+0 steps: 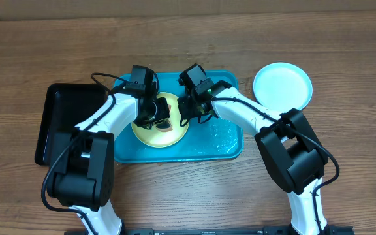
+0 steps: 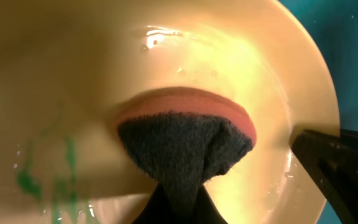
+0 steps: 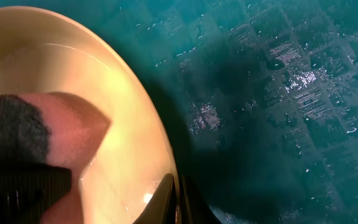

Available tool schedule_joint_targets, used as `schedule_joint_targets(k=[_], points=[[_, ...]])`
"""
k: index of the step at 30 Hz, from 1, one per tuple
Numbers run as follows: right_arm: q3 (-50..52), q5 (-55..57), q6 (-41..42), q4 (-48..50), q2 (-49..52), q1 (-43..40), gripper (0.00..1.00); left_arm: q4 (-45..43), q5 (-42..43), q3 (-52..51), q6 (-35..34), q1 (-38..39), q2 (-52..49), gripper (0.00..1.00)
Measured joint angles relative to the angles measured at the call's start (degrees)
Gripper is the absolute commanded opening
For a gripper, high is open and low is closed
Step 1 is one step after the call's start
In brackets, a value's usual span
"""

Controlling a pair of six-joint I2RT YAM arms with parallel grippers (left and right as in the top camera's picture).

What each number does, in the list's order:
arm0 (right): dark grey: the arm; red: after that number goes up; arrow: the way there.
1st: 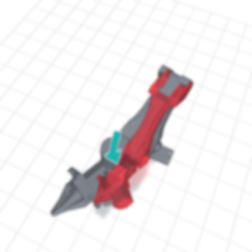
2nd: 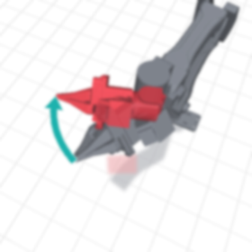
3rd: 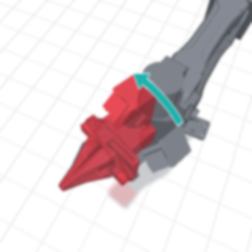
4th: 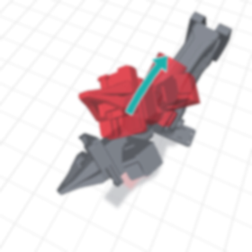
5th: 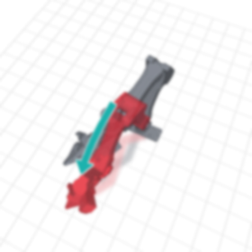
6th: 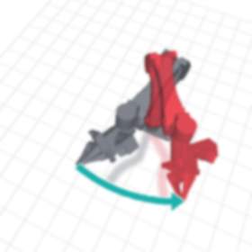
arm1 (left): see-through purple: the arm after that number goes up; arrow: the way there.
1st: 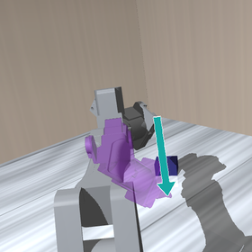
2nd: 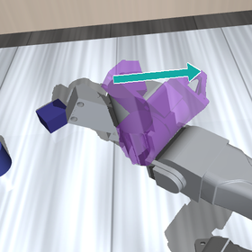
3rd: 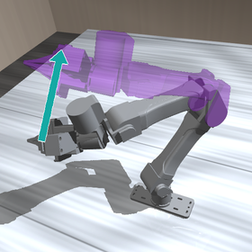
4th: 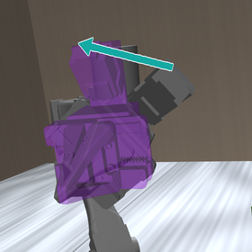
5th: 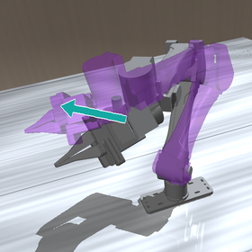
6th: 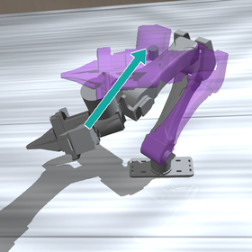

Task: Clean dirty plates on tray and stack at the side

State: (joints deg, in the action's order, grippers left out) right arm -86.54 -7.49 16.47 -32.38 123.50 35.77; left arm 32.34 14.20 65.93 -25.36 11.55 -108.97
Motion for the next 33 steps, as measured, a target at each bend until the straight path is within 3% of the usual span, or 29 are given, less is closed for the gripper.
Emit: schedule_joint_targets(k=[17, 20, 26, 33], points=[[0.00, 0.00, 0.02, -0.24, 0.00, 0.00, 0.04, 12.96, -22.43, 3.85, -0.59, -1.49, 0.24, 0.04], [0.00, 0.00, 0.02, -0.24, 0.00, 0.00, 0.04, 11.34, -21.27, 5.46, -0.11, -1.46, -0.02, 0.04], [0.00, 0.00, 0.02, -0.24, 0.00, 0.00, 0.04, 3.78, -9.38, 6.21, 0.04, -1.42, -0.02, 0.04], [0.00, 0.00, 0.02, -0.22, 0.00, 0.00, 0.04, 3.82, -3.21, 6.19, 0.04, 0.74, -0.02, 0.04]])
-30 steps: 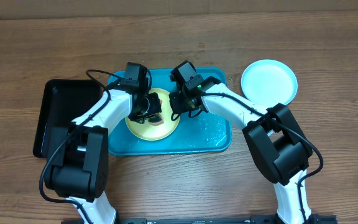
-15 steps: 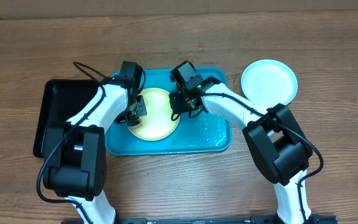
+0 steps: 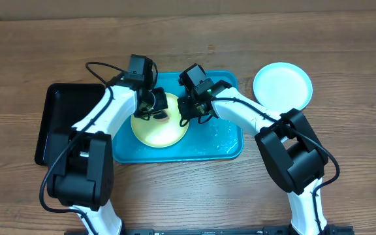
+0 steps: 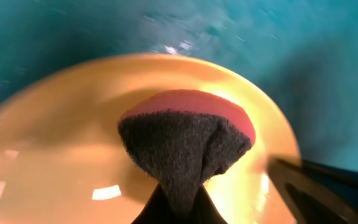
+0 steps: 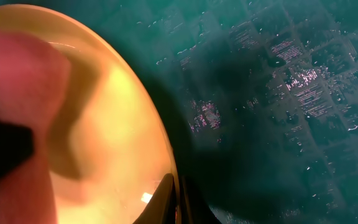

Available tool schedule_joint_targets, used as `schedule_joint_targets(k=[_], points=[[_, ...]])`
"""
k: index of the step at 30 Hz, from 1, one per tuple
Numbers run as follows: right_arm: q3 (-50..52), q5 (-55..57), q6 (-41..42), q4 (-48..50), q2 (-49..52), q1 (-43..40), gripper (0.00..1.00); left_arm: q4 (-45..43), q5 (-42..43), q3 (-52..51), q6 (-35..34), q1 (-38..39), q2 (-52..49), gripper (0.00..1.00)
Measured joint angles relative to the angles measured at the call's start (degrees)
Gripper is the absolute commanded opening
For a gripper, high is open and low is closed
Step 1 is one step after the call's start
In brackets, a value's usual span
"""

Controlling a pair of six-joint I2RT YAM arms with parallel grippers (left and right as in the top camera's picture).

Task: Clean dirty plates on tray and stack at the side

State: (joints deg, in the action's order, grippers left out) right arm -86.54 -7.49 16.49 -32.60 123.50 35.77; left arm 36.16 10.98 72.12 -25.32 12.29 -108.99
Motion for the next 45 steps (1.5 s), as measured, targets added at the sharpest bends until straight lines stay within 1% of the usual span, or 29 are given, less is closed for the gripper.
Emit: schedule_joint_targets(k=[3, 4, 6, 9, 10, 12, 13, 15, 18, 22, 24, 26, 36, 40, 45], points=[[0.00, -0.02, 0.02, -0.04, 0.00, 0.00, 0.04, 0.00, 0.87, -0.74, 0.00, 1.51, 0.00, 0.05], [0.00, 0.00, 0.00, -0.04, 0.00, 0.00, 0.04, 0.00, 1.03, -1.25, 0.00, 2.01, 0.00, 0.07], [0.00, 0.02, -0.02, -0.07, 0.00, 0.00, 0.04, 0.55, 1.01, -2.38, 0.20, 2.86, 0.00, 0.14], [0.00, 0.00, 0.00, -0.09, 0.00, 0.00, 0.04, 2.64, 0.07, -3.74, 0.44, 3.63, 0.00, 0.32], [0.00, 0.00, 0.00, -0.09, 0.00, 0.00, 0.04, 3.06, -0.66, -3.96, 0.59, 3.76, 0.00, 0.33], [0.00, 0.00, 0.00, -0.11, 0.00, 0.00, 0.04, 3.37, -2.19, -3.89, 0.39, 3.67, 0.02, 0.32], [0.00, 0.04, -0.02, -0.11, 0.00, 0.00, 0.04, 3.56, -2.89, -3.82, 0.39, 3.52, 0.02, 0.31], [0.00, 0.07, 0.00, -0.11, 0.00, 0.00, 0.04, 4.66, -3.91, -3.48, 0.42, 2.97, 0.02, 0.22], [0.00, 0.00, 0.00, -0.13, 0.00, 0.00, 0.04, 7.65, -5.22, -2.54, 0.66, 1.95, 0.00, 0.18], [0.00, 0.00, 0.02, -0.15, 0.00, 0.00, 0.04, 11.52, -6.34, 0.90, 0.94, 1.14, 0.00, 0.20], [0.00, 0.02, 0.02, -0.13, 0.00, 0.00, 0.04, 11.87, -6.49, 2.60, 1.51, 1.05, 0.00, 0.24], [0.00, 0.02, 0.02, -0.13, 0.00, 0.00, 0.04, 11.87, -6.08, 3.63, 1.75, 1.05, 0.00, 0.25], [0.00, 0.02, -0.02, -0.13, 0.00, 0.00, 0.04, 13.14, -4.94, 3.61, 1.92, 1.05, 0.00, 0.29], [0.00, 0.04, 0.02, -0.11, 0.00, 0.00, 0.04, 12.92, -4.74, 1.84, 1.90, 1.05, 0.00, 0.26], [0.00, 0.04, 0.02, -0.11, 0.00, 0.00, 0.04, 11.91, -4.55, 0.87, 1.88, 1.05, 0.00, 0.16]])
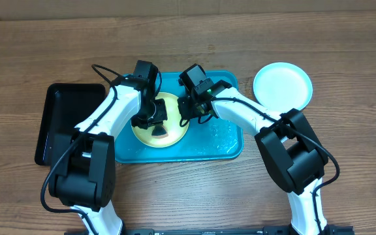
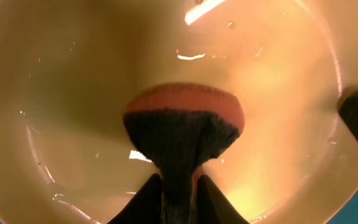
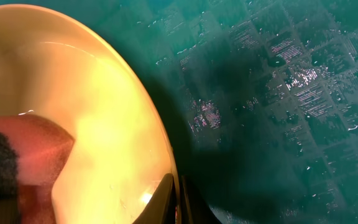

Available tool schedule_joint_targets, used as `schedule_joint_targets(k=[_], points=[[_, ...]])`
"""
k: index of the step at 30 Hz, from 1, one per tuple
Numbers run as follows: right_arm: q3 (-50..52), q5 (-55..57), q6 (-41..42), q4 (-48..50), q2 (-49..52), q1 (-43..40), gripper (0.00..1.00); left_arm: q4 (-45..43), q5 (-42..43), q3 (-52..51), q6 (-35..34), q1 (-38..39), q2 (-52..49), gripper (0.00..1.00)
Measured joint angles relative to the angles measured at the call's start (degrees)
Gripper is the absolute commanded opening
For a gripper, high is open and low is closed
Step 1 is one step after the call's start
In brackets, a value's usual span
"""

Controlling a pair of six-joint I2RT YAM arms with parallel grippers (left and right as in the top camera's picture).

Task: Clean dirty plates on tray and stack at the side

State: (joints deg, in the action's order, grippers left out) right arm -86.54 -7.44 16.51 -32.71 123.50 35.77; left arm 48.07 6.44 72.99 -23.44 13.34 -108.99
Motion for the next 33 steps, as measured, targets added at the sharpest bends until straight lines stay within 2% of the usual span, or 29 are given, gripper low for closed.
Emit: schedule_joint_targets(k=[4, 10, 16, 22, 27, 33], points=[[0.00, 0.00, -0.04, 0.00, 0.00, 0.00, 0.04, -0.11, -0.17, 0.00, 0.02, 0.00, 0.00, 0.04], [0.00, -0.04, -0.02, -0.04, 0.00, 0.00, 0.04, 1.03, -5.20, 0.00, 0.02, 0.07, 0.00, 0.04], [0.00, -0.02, 0.00, 0.00, 0.00, 0.00, 0.04, 2.38, -17.35, -0.02, 0.02, 0.04, 0.00, 0.04], [0.00, -0.02, -0.02, -0.02, 0.00, 0.00, 0.04, -4.17, -22.99, -0.33, 0.02, 0.07, 0.00, 0.04], [0.00, 0.00, 0.00, -0.02, 0.00, 0.00, 0.04, -11.52, -20.61, -0.39, 0.02, 0.04, 0.00, 0.04], [0.00, 0.00, 0.00, -0.04, 0.00, 0.00, 0.04, -18.01, -7.34, -0.42, -0.04, 0.02, 0.00, 0.04]])
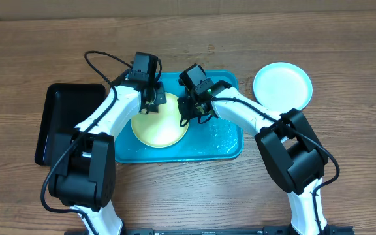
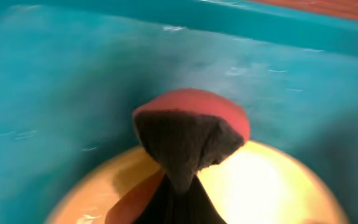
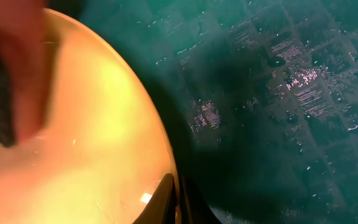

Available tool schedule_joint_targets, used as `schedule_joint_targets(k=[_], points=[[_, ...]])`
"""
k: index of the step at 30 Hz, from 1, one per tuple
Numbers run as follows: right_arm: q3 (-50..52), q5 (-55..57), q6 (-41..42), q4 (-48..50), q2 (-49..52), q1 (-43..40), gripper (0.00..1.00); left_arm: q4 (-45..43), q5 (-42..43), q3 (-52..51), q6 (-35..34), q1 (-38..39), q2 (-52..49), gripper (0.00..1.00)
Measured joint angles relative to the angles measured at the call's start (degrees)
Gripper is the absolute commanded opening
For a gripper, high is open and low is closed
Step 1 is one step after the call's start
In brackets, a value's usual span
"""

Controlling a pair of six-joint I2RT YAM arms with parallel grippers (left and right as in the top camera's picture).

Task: Clean dirty plates on tray and stack at the side

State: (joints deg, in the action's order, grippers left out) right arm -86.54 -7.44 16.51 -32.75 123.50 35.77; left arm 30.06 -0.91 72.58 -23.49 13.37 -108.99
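Note:
A wet yellow plate (image 1: 159, 124) lies in the teal tray (image 1: 224, 143). My left gripper (image 1: 151, 103) is shut on a pink sponge with a dark scouring face (image 2: 190, 134), held at the plate's far rim (image 2: 272, 180), over the tray floor. My right gripper (image 1: 187, 108) is shut on the plate's right rim (image 3: 166, 163), one finger inside and one outside. The sponge shows blurred at the left edge (image 3: 8, 74) of the right wrist view. A clean white plate (image 1: 282, 85) sits on the table to the right of the tray.
A black tray (image 1: 67, 121) lies left of the teal tray. The teal tray's floor (image 3: 291, 93) is wet, with water droplets. Bare wooden table (image 1: 188, 189) surrounds everything, and the left arm's cable loops above the tray (image 1: 103, 62).
My left gripper has moved with the sponge from the middle of the yellow plate to its far rim. The right gripper still pinches the plate's right rim and has not moved.
The sponge was on the plate's inner surface, with green smears at the left. Then it was at the far rim, then in the plate's middle with no green showing, and now at the far rim again. The right gripper kept the plate's rim pinched throughout.

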Motion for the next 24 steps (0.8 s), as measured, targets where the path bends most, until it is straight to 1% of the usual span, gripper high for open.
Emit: schedule_joint_targets(k=[2, 5, 7, 10, 13, 18, 19, 21, 24], points=[[0.00, 0.00, 0.00, 0.04, 0.00, 0.00, 0.04, 0.24, 4.63, 0.00, -0.37, 0.04, 0.00, 0.04], [0.00, 0.00, 0.00, 0.00, 0.00, 0.00, 0.04, 2.56, 9.44, -0.02, -0.52, 0.15, 0.00, 0.04], [0.00, -0.02, 0.00, 0.02, 0.00, 0.00, 0.04, 5.25, 10.80, -0.02, -0.57, 0.39, 0.00, 0.04], [0.00, -0.02, 0.00, -0.02, 0.00, 0.00, 0.04, 10.12, 10.64, -0.02, -0.57, 0.52, 0.00, 0.04], [0.00, -0.02, -0.02, 0.02, 0.00, 0.00, 0.04, 13.92, 7.08, -0.02, -0.57, 0.52, 0.00, 0.04], [0.00, 0.00, 0.00, 0.02, 0.00, 0.00, 0.04, 17.79, -5.62, -0.02, -0.52, 0.52, 0.00, 0.04], [0.00, 0.00, -0.02, 0.02, 0.00, 0.00, 0.04, 17.94, -9.18, -0.02, -0.55, 0.52, 0.00, 0.04], [0.00, 0.00, 0.00, -0.02, 0.00, 0.00, 0.04, 17.11, -13.75, -0.02, -0.52, 0.50, 0.00, 0.04], [0.00, 0.00, -0.02, -0.02, 0.00, 0.00, 0.04, 13.29, -16.74, -0.04, -0.52, 0.46, 0.00, 0.04]])
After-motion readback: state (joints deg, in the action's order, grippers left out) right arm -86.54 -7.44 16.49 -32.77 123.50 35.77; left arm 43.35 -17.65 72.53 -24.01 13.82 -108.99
